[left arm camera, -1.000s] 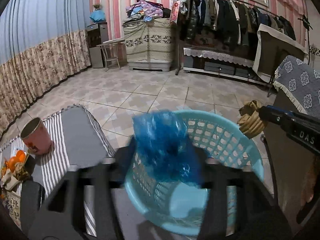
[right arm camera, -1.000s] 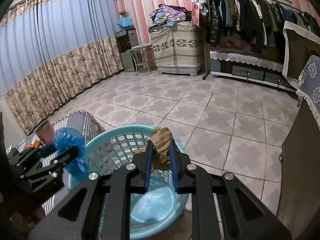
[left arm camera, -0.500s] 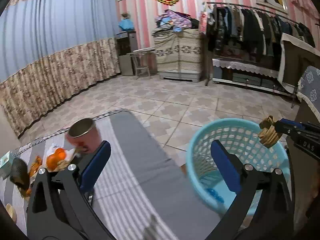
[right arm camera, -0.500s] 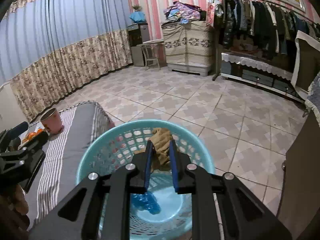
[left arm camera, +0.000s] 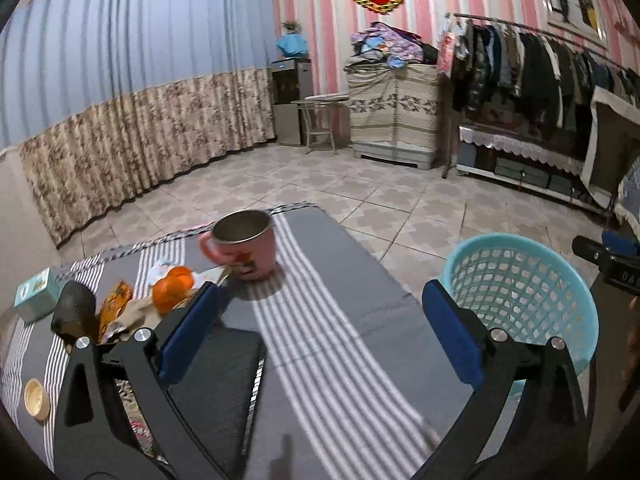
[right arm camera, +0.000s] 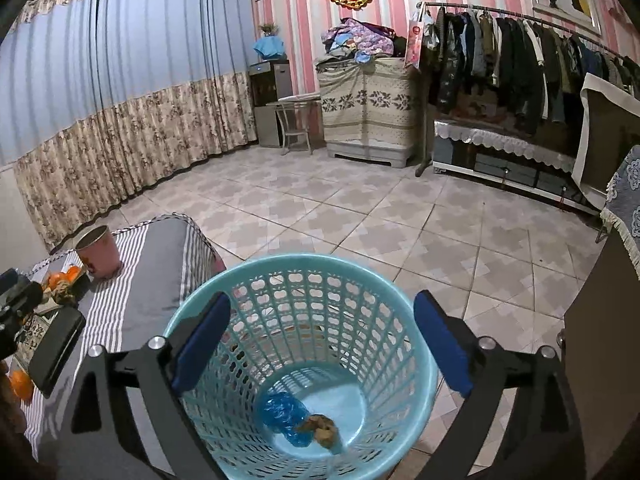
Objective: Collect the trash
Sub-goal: 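Grasp the cream plastic lid with the left tool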
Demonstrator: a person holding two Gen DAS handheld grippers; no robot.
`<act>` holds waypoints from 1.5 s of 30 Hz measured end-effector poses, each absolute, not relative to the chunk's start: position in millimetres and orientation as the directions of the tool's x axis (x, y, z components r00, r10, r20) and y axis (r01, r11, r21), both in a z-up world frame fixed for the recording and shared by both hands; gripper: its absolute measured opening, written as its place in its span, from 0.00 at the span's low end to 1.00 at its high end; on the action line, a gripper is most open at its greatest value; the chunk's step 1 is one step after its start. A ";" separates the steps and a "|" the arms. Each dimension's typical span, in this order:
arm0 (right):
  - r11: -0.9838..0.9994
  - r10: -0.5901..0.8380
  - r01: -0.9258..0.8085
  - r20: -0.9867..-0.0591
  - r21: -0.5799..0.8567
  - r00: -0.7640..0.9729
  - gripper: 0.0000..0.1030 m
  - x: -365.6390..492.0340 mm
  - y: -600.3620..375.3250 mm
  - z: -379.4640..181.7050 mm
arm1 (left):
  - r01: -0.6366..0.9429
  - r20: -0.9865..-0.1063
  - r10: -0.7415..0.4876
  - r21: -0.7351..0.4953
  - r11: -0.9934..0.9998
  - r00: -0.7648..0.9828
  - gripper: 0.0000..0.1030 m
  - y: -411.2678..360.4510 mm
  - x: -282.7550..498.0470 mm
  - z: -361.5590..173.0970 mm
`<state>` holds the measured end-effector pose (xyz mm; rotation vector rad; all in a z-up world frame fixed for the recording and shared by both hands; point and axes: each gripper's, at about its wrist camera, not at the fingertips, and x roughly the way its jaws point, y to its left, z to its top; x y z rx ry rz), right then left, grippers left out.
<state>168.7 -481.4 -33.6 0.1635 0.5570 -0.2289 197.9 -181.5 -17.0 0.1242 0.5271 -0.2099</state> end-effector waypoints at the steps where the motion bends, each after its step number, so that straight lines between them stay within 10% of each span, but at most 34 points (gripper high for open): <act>1: 0.962 -0.167 0.256 -0.540 0.093 0.825 0.90 169.2 -478.6 -33.2 | 0.221 -0.515 -0.159 0.063 0.973 0.842 0.95 -175.4 197.9 -16.6; 21: 0.976 -0.079 0.173 -0.525 0.132 0.848 0.96 152.1 -367.3 -29.1 | 0.033 -0.538 0.013 0.076 0.997 0.843 0.95 18.6 172.1 -32.4; 41: 0.991 -0.120 0.135 -0.616 -0.022 0.778 0.96 151.5 -253.0 -61.9 | -0.100 -0.741 0.053 -0.019 0.995 0.669 0.94 180.6 192.0 -98.4; 45: 0.993 -0.110 0.117 -0.645 -0.032 0.757 0.96 150.6 -235.0 -68.3 | -0.084 -0.778 0.038 -0.019 0.996 0.627 0.81 181.3 203.1 -107.4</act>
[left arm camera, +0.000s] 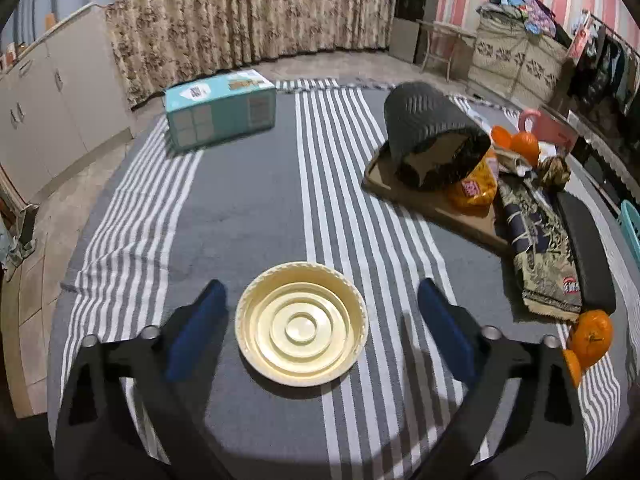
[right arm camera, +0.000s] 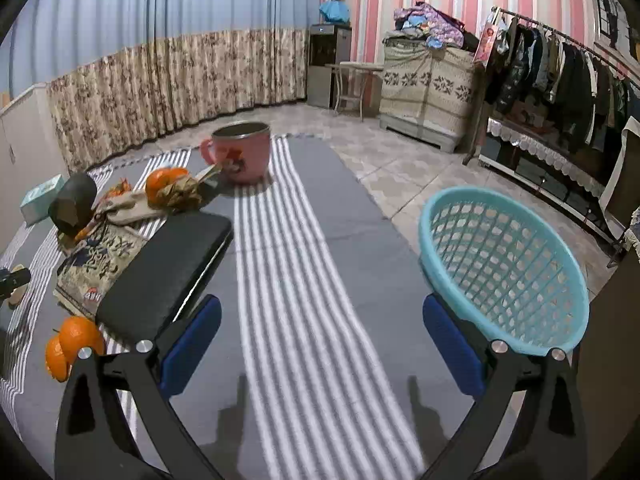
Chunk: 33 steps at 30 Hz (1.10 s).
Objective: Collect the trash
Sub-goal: 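Grasp the cream plastic lid with the left tool, then grasp an orange with the right tool while the left tool holds the lid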
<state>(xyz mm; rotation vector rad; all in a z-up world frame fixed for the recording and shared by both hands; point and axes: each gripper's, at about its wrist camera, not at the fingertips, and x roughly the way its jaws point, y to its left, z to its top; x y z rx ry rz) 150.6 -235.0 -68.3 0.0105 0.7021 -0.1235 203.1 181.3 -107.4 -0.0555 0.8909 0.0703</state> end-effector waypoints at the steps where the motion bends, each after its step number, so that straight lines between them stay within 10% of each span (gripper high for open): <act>1: 0.993 -0.104 0.116 -0.648 -0.024 0.755 0.96 149.8 -231.2 -68.4 | -0.076 -0.784 0.034 -0.018 0.997 0.620 0.78 180.6 203.8 -109.4; 5: 0.994 -0.085 0.107 -0.645 -0.005 0.760 0.96 145.8 -216.3 -66.7 | -0.050 -0.793 0.033 0.003 0.999 0.608 0.59 174.2 205.6 -112.5; 27: 0.995 0.073 -0.095 -0.654 0.001 0.753 0.95 128.7 -113.2 -73.4 | 0.001 -0.617 0.036 0.060 0.998 0.786 0.59 163.2 179.4 -70.6; 33: 0.986 0.118 -0.164 -0.701 0.002 0.703 0.69 129.5 -91.7 -85.3 | -0.001 -0.616 0.044 0.070 0.998 0.787 0.59 167.4 173.8 -71.8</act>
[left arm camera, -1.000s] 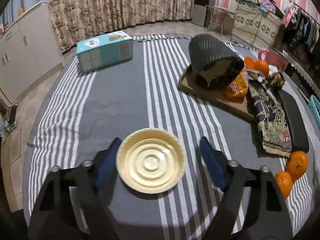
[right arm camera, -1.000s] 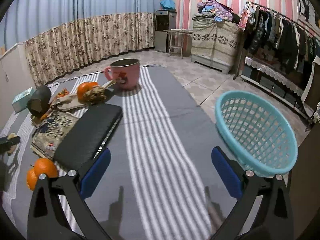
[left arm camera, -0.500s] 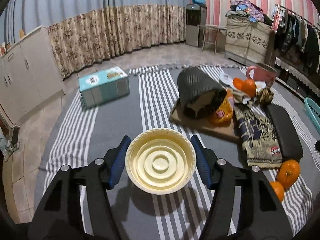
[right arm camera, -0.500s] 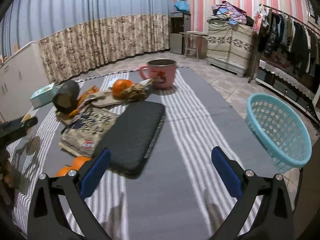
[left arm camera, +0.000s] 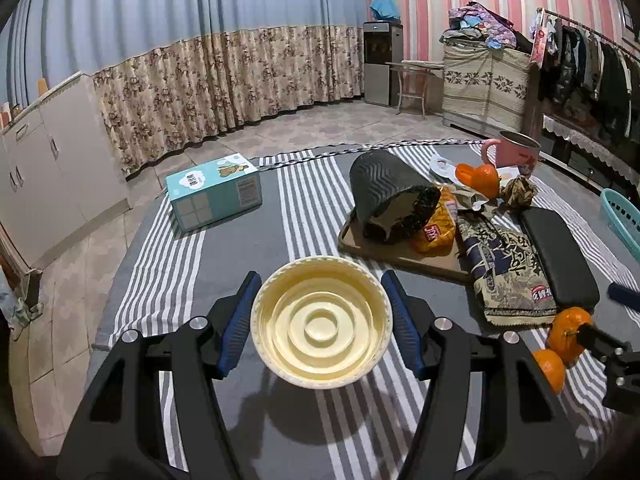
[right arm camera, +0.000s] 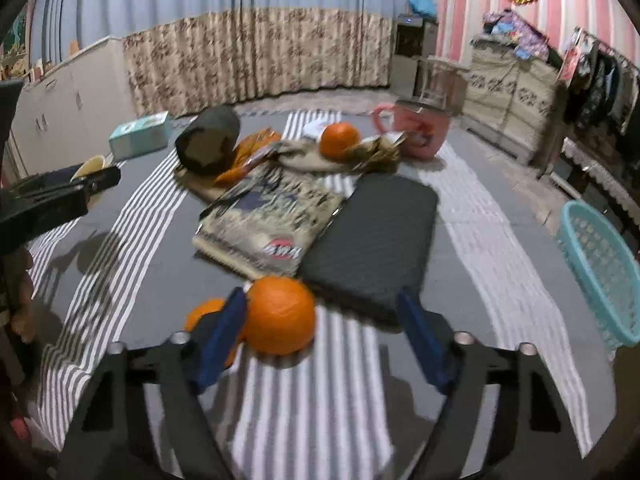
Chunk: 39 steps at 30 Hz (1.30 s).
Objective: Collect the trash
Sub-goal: 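Grasp an orange with the right tool while the left tool holds the lid, then drop the lid and orange into the blue basket from both tools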
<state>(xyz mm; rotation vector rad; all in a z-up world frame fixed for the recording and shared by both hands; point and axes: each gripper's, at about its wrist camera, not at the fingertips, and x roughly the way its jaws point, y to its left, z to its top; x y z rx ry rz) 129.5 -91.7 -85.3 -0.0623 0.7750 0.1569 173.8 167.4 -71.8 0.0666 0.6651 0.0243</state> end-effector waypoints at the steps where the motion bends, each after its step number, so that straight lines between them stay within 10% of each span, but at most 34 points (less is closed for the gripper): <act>1: 0.986 0.129 -0.166 -0.706 0.017 0.697 0.69 130.0 -91.0 -87.0 | -0.005 -0.618 0.045 0.068 0.998 0.785 0.59 168.6 173.0 -72.1; 11: 0.964 0.252 -0.239 -0.696 0.118 0.673 0.35 132.0 -91.1 -88.1 | -0.024 -0.620 0.069 0.080 0.996 0.782 0.59 162.9 169.1 -67.6; 39: 0.991 0.062 0.021 -0.577 0.135 0.814 0.34 183.6 -389.7 -20.1 | 0.202 -0.558 -0.123 0.083 0.976 0.821 0.59 -66.3 202.6 -23.2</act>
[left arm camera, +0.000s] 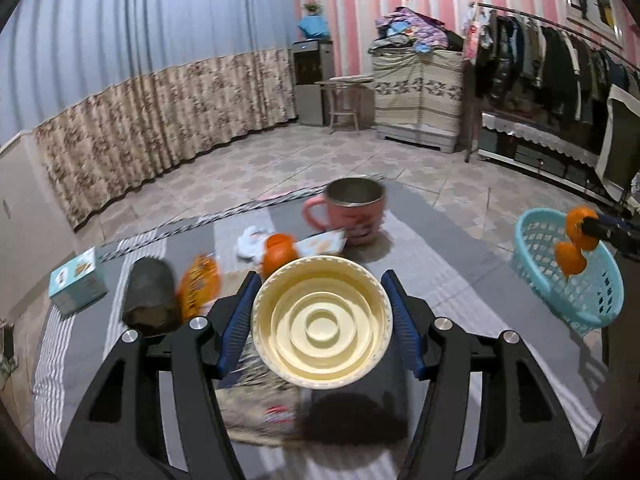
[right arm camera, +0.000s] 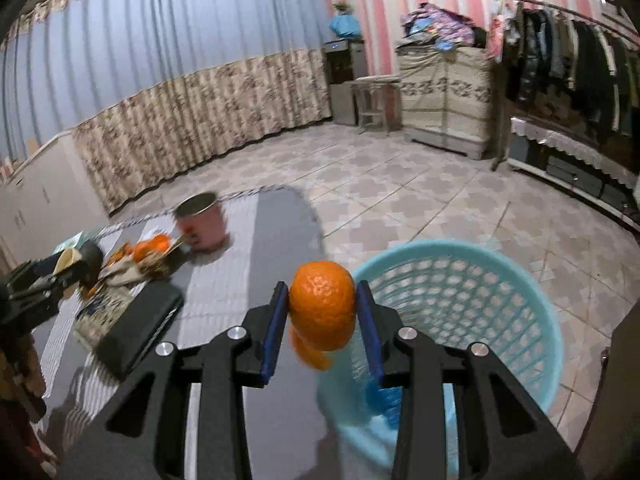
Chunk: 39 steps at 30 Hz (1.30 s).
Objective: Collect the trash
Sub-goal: 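Drop the lid and orange into the blue basket from both tools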
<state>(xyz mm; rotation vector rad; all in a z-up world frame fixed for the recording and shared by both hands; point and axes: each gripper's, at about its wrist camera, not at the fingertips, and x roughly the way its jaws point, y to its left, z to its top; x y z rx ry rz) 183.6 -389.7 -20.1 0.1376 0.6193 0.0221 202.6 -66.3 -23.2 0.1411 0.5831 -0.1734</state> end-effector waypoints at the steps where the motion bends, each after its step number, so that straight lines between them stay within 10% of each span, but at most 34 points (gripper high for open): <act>1: 0.990 0.045 0.041 -0.573 0.137 0.818 0.34 183.1 -399.9 -18.7 | 0.207 -0.556 -0.126 0.086 0.975 0.822 0.59 -75.6 203.8 -22.8; 27: 0.948 -0.153 0.284 -0.578 0.143 0.802 0.34 173.4 -511.9 -36.1 | 0.475 -0.559 -0.386 0.016 0.880 0.734 0.59 -322.9 222.2 -49.6; 30: 0.943 -0.147 0.291 -0.579 0.164 0.802 0.34 174.3 -516.1 -38.1 | 0.486 -0.573 -0.382 0.033 0.873 0.725 0.80 -332.1 228.1 -49.6; 39: 0.954 -0.132 0.265 -0.598 0.140 0.791 0.34 184.5 -500.1 -46.6 | 0.410 -0.521 -0.322 0.060 0.910 0.791 0.92 -301.1 227.0 -31.8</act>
